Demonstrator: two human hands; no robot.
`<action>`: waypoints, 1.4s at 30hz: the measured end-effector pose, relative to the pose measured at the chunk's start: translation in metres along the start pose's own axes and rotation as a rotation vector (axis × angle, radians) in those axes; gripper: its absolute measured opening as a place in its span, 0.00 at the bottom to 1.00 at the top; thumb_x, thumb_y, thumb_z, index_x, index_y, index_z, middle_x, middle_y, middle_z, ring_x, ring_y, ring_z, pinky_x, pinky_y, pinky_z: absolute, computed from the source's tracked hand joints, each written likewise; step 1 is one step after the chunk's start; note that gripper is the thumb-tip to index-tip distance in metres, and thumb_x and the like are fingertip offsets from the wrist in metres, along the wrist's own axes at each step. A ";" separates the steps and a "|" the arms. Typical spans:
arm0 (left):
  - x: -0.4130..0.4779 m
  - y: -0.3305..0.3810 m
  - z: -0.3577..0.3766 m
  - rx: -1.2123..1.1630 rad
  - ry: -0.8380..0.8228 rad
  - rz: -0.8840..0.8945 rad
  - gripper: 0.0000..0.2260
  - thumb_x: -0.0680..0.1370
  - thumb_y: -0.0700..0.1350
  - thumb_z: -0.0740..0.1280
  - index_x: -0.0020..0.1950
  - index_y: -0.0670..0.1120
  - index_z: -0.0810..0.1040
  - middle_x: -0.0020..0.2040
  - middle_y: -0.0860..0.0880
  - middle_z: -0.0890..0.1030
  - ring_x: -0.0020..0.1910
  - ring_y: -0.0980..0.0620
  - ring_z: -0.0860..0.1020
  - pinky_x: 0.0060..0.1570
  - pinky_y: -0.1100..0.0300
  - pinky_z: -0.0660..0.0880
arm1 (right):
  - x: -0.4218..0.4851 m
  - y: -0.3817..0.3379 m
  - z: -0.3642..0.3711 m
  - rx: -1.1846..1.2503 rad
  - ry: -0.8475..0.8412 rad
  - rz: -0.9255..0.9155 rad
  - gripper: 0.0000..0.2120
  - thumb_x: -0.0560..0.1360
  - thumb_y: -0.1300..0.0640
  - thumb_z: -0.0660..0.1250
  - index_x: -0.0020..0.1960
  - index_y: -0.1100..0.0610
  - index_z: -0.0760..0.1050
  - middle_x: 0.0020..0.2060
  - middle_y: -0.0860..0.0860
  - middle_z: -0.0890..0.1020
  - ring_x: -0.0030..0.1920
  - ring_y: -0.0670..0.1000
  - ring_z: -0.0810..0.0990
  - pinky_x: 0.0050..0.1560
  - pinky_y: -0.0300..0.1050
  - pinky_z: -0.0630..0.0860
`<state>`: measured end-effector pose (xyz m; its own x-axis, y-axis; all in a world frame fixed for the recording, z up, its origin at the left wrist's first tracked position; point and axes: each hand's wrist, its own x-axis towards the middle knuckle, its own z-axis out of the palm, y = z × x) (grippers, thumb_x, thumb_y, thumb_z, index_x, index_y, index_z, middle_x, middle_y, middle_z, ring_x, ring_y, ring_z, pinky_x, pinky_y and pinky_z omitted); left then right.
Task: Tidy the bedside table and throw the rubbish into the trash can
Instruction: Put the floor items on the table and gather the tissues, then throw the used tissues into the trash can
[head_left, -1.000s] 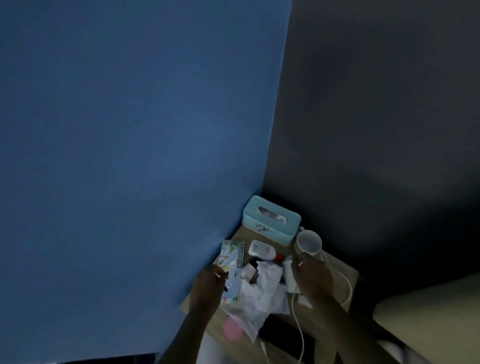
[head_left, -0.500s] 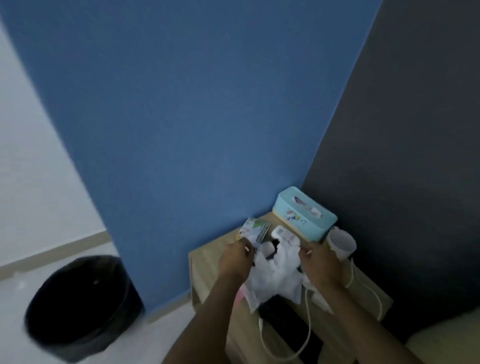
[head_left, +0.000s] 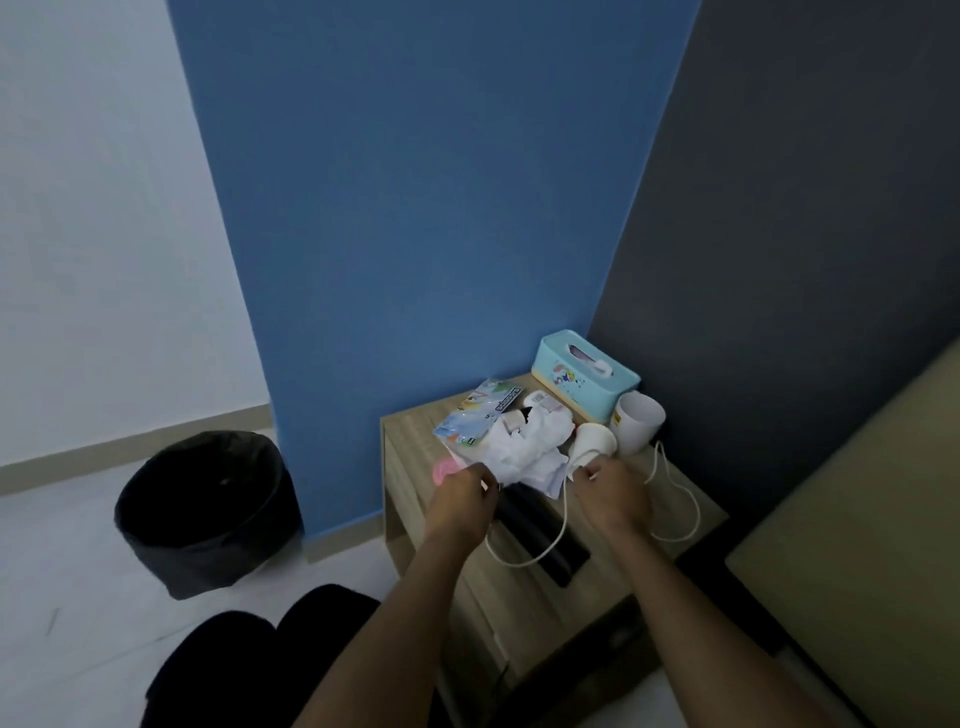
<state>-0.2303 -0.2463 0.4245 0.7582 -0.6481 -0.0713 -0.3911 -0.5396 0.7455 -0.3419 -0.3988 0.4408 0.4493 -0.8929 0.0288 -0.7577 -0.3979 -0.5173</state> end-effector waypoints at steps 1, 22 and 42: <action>0.004 0.002 -0.003 0.014 0.011 0.009 0.06 0.78 0.48 0.62 0.48 0.49 0.78 0.44 0.45 0.85 0.46 0.45 0.81 0.47 0.52 0.78 | 0.002 -0.001 -0.001 -0.006 0.011 -0.005 0.11 0.76 0.51 0.64 0.48 0.57 0.79 0.47 0.57 0.83 0.46 0.58 0.80 0.39 0.43 0.70; 0.151 0.004 0.081 0.440 -0.238 0.174 0.41 0.72 0.62 0.68 0.77 0.59 0.46 0.79 0.45 0.46 0.77 0.35 0.49 0.69 0.37 0.63 | 0.131 0.024 0.059 -0.064 -0.040 0.098 0.34 0.68 0.41 0.70 0.69 0.49 0.63 0.63 0.58 0.72 0.62 0.61 0.72 0.56 0.55 0.75; 0.120 0.018 -0.042 0.280 0.186 0.395 0.15 0.73 0.31 0.60 0.58 0.38 0.76 0.62 0.39 0.75 0.59 0.39 0.75 0.58 0.50 0.73 | 0.100 -0.077 0.020 0.063 0.222 -0.193 0.26 0.67 0.51 0.76 0.56 0.60 0.67 0.58 0.61 0.72 0.54 0.64 0.76 0.47 0.55 0.76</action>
<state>-0.1240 -0.3113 0.4575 0.5943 -0.7389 0.3175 -0.7716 -0.4124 0.4843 -0.2295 -0.4532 0.4665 0.4625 -0.8290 0.3144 -0.6341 -0.5572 -0.5362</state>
